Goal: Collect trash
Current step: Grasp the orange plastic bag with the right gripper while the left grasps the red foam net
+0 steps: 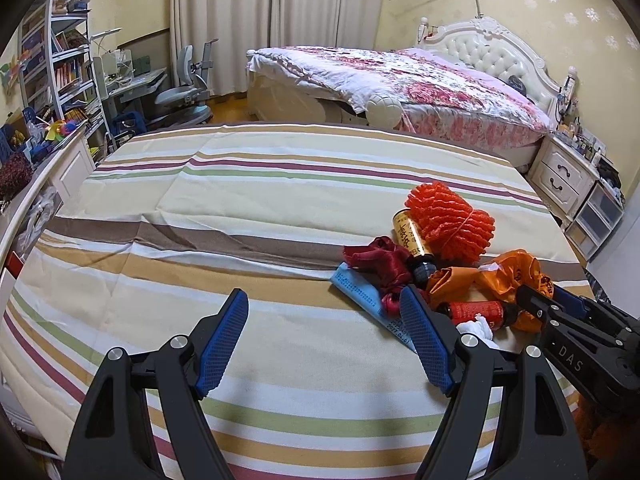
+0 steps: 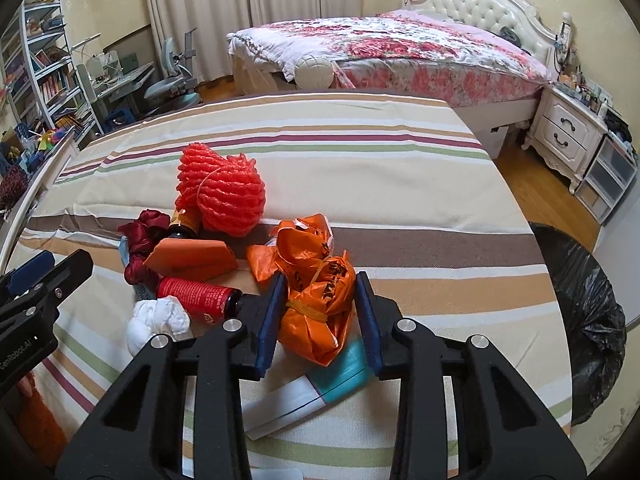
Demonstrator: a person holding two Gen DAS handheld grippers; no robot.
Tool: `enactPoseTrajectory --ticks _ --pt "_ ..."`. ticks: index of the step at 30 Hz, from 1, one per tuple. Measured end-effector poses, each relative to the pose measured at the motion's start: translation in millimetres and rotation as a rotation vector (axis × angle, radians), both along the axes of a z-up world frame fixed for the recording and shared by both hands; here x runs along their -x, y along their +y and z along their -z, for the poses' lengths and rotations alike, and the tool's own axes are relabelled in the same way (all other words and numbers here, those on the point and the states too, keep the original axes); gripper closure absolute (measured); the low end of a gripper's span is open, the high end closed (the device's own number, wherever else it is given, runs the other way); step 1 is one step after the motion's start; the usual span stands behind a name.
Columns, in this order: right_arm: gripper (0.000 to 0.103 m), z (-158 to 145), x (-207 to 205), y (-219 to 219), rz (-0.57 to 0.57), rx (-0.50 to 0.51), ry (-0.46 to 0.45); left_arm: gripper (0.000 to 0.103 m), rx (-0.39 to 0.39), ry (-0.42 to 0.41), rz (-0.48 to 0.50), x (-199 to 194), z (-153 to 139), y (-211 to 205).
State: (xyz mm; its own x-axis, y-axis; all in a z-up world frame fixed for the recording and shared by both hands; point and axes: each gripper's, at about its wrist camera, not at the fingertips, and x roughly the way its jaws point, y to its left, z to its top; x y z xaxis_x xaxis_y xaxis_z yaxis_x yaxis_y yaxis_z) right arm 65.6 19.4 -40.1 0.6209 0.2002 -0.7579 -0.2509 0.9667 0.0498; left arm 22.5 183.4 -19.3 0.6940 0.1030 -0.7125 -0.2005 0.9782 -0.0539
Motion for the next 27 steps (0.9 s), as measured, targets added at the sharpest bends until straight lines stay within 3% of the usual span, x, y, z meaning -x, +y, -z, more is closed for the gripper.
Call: enactPoseTrajectory --ticks 11,27 --pt "0.07 -11 -10 -38 0.096 0.009 -0.056 0.027 -0.001 -0.006 0.063 -16 -8 -26" --pt "0.069 -9 -34 -89 0.169 -0.046 -0.056 0.027 -0.057 0.044 0.147 -77 -1 -83"
